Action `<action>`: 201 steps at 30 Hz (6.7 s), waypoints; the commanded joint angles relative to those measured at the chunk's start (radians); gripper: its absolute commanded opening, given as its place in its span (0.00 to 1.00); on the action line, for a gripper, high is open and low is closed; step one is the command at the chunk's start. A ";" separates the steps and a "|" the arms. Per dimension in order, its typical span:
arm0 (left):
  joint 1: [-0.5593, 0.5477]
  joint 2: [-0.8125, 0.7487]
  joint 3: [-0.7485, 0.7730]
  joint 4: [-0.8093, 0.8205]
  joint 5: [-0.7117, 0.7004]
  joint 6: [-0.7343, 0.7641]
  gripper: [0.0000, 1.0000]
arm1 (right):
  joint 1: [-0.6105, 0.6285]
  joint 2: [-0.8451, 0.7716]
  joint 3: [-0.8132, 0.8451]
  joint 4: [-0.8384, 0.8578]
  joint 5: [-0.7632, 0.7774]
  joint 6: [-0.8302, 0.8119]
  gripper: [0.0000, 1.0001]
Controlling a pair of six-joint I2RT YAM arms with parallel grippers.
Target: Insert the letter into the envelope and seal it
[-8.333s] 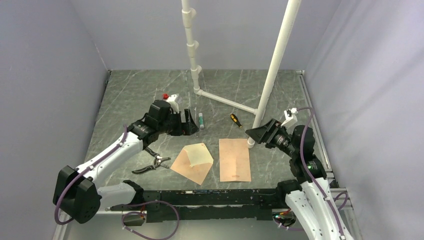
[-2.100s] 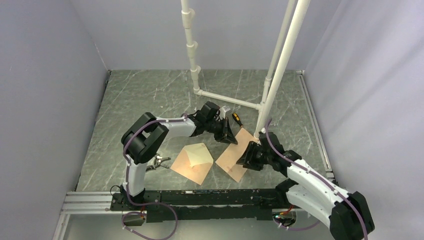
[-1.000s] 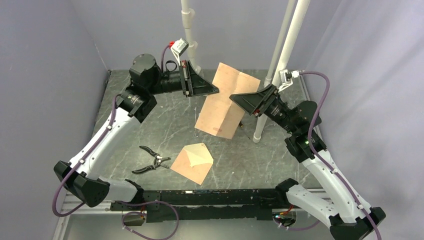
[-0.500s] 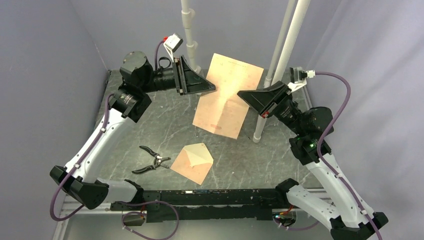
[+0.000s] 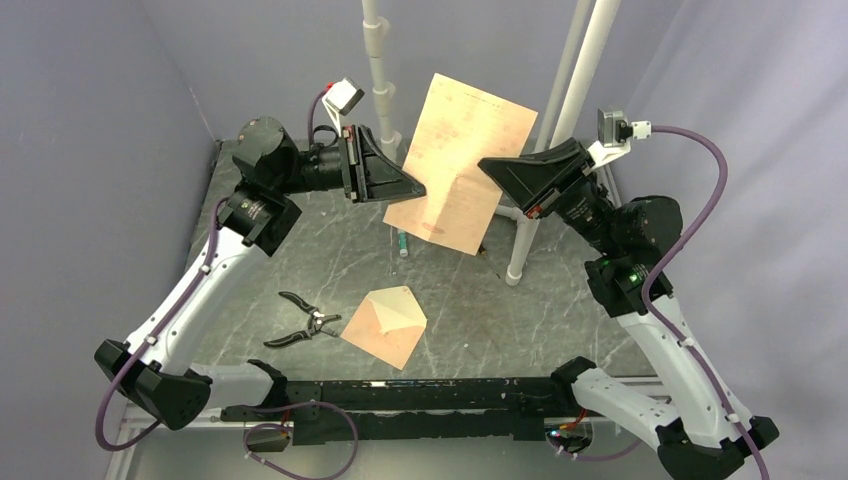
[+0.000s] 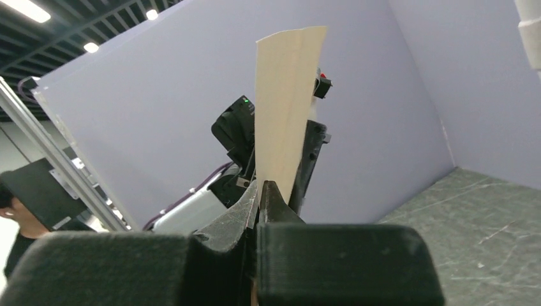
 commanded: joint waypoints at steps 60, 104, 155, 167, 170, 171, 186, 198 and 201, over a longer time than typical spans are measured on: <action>0.059 -0.050 0.008 0.153 0.319 0.262 0.02 | 0.028 0.191 0.306 -0.540 -0.646 -0.486 0.54; -0.014 -0.144 0.081 -0.319 -0.061 0.644 0.69 | 0.044 0.189 0.334 -0.535 -0.376 -0.394 0.00; -0.109 -0.154 0.005 0.002 -0.364 0.347 0.02 | 0.185 0.159 0.089 0.129 0.025 0.119 0.76; -0.109 -0.149 0.035 -0.072 -0.346 0.371 0.16 | 0.198 0.169 0.106 0.152 0.100 0.126 0.00; -0.108 -0.159 0.054 -0.149 -0.344 0.423 0.28 | 0.198 0.167 0.135 0.103 0.086 0.079 0.00; -0.109 -0.165 0.052 -0.156 -0.322 0.435 0.27 | 0.198 0.167 0.159 0.072 0.054 0.037 0.00; -0.108 -0.161 -0.041 -0.050 -0.075 0.411 0.47 | 0.198 0.166 0.289 -0.314 -0.123 -0.214 0.00; -0.106 -0.165 -0.054 -0.059 -0.115 0.403 0.03 | 0.198 0.186 0.279 -0.270 -0.176 -0.177 0.23; -0.106 -0.174 -0.082 -0.012 -0.158 0.373 0.03 | 0.199 0.190 0.235 -0.211 -0.158 -0.124 0.37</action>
